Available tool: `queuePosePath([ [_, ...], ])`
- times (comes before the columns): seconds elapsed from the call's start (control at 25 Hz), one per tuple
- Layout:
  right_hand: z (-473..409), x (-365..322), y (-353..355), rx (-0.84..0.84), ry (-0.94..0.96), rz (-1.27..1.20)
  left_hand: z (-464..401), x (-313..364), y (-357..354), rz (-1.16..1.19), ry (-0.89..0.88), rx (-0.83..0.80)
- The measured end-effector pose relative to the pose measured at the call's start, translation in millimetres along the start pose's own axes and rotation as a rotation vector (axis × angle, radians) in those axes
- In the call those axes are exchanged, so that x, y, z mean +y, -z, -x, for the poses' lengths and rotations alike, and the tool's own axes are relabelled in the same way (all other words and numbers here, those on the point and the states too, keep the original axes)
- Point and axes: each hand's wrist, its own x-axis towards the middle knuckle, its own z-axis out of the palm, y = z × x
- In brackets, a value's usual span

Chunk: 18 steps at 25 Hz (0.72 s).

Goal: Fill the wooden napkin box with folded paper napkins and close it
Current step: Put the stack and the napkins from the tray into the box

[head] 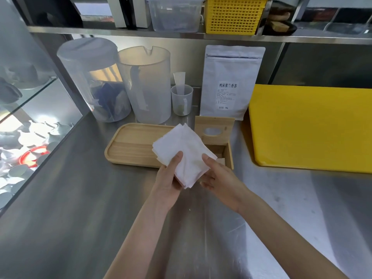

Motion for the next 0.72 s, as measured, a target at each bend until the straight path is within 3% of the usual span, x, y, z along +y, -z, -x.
queuePosePath([
  [0.12,3.4,6.1,-6.3,-0.072,0.014,-0.108,1.8,-8.1,-7.4,0.009,-0.040,0.043],
  [0.28,-1.4,10.5,-6.7,0.003,0.036,-0.195,4.4,-19.2,-10.4,-0.020,-0.065,0.081],
  [0.72,1.9,7.6,23.5,0.032,0.094,-0.093,4.6,-3.1,6.0,-0.188,-0.045,-0.033],
])
